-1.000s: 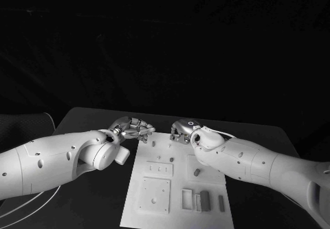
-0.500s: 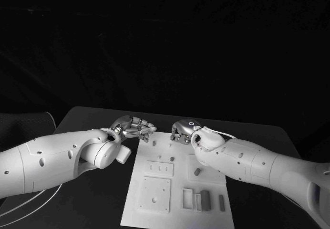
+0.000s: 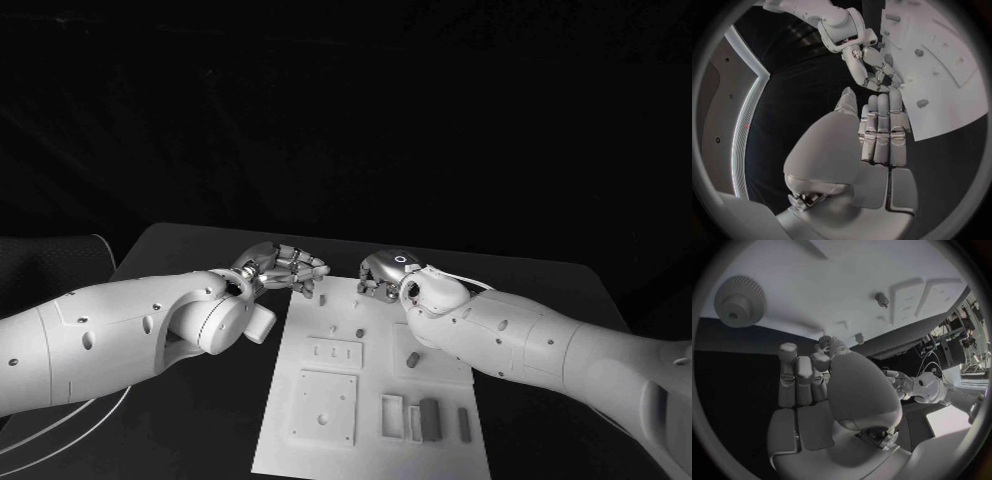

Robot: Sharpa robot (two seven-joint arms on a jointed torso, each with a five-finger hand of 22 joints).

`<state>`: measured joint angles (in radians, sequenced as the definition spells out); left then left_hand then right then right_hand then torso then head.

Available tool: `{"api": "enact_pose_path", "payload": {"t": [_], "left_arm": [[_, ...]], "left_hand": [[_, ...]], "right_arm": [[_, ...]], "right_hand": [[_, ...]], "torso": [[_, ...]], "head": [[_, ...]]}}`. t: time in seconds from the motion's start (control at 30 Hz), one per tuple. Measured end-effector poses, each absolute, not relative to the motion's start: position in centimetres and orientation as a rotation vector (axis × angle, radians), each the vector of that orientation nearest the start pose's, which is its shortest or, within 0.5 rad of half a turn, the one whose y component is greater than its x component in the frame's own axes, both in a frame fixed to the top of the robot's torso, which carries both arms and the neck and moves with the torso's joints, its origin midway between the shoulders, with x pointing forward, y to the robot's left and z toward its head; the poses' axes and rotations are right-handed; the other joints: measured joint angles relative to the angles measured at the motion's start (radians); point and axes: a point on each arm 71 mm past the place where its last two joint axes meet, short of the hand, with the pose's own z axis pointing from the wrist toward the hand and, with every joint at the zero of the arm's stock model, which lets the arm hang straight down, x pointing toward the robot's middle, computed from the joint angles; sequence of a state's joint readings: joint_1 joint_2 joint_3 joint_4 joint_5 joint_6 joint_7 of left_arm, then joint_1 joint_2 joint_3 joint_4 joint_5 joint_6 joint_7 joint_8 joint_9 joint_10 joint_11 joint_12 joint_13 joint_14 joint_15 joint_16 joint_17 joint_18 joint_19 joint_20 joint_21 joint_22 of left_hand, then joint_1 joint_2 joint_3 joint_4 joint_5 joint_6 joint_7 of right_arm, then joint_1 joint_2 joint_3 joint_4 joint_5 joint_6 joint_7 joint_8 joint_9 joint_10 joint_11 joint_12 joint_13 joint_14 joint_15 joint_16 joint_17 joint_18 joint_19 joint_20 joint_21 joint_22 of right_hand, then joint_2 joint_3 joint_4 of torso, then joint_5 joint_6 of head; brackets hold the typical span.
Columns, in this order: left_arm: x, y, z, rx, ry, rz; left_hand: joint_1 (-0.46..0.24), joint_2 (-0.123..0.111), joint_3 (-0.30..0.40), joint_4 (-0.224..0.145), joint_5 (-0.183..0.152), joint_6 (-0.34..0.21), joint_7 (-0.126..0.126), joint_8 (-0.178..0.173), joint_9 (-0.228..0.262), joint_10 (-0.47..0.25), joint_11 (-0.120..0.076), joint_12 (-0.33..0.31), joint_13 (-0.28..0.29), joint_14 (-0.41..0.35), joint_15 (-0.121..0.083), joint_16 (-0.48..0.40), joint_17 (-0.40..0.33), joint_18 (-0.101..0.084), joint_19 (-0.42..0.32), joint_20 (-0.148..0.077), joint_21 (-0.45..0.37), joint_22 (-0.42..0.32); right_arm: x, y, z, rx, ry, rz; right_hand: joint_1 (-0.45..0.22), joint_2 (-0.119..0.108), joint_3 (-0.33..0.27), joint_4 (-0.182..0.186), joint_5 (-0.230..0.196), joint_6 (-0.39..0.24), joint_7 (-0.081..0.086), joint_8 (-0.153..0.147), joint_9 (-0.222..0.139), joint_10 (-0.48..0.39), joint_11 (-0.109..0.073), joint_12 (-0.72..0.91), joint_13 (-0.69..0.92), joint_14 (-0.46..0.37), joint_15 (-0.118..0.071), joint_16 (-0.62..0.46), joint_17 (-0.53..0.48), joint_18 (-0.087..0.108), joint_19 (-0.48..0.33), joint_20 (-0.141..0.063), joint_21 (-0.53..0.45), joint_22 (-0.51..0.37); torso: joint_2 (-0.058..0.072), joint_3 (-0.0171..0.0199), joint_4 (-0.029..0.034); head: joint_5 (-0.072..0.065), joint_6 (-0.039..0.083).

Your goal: Assemble the parts on the task board

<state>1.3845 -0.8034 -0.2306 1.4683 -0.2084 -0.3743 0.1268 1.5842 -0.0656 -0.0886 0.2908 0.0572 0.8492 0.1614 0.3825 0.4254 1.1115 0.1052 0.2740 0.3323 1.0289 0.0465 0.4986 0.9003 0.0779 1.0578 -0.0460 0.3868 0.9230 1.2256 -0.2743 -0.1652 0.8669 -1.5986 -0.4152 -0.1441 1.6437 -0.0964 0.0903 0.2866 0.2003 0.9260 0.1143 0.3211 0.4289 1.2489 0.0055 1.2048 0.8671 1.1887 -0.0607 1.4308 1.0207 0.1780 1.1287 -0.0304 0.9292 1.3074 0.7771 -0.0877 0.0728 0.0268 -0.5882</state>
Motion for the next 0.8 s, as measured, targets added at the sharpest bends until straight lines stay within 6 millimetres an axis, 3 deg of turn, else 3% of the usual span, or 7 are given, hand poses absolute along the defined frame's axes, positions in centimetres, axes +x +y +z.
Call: {"api": "enact_pose_path", "payload": {"t": [0.57, 0.8], "left_arm": [[50.84, 21.27, -17.18, -0.918, 1.683, -1.187], [50.86, 21.28, -17.15, -0.918, 1.682, -1.186]], "left_hand": [[0.000, 0.000, 0.000, 0.000, 0.000, 0.003, 0.003, 0.000, 0.000, -0.003, -0.003, 0.000, 0.001, 0.000, 0.000, 0.000, 0.000, 0.000, 0.002, -0.002, 0.000, 0.001], [0.000, 0.000, 0.000, 0.000, 0.000, 0.003, 0.003, 0.000, 0.000, -0.003, -0.003, 0.000, 0.002, 0.000, 0.000, 0.000, 0.000, 0.000, 0.002, -0.002, 0.000, 0.001]], "right_arm": [[56.76, -8.48, -22.49, -0.314, 1.561, 0.423], [56.80, -8.57, -22.51, -0.306, 1.564, 0.424]], "right_hand": [[-0.003, -0.003, 0.007, -0.001, 0.000, -0.004, 0.003, -0.003, 0.000, 0.000, 0.000, 0.000, 0.000, -0.008, -0.008, -0.004, -0.025, 0.000, -0.004, 0.000, 0.000, 0.000], [-0.007, -0.006, 0.011, -0.003, 0.000, -0.044, 0.019, -0.032, -0.008, -0.001, 0.009, 0.001, 0.000, -0.011, -0.011, -0.010, -0.031, 0.000, -0.004, 0.000, 0.000, 0.000]], "torso": [[0.000, -0.0003, -0.0001], [0.000, -0.0003, -0.0004]], "head": [[0.002, 0.001], [0.002, -0.001]]}}
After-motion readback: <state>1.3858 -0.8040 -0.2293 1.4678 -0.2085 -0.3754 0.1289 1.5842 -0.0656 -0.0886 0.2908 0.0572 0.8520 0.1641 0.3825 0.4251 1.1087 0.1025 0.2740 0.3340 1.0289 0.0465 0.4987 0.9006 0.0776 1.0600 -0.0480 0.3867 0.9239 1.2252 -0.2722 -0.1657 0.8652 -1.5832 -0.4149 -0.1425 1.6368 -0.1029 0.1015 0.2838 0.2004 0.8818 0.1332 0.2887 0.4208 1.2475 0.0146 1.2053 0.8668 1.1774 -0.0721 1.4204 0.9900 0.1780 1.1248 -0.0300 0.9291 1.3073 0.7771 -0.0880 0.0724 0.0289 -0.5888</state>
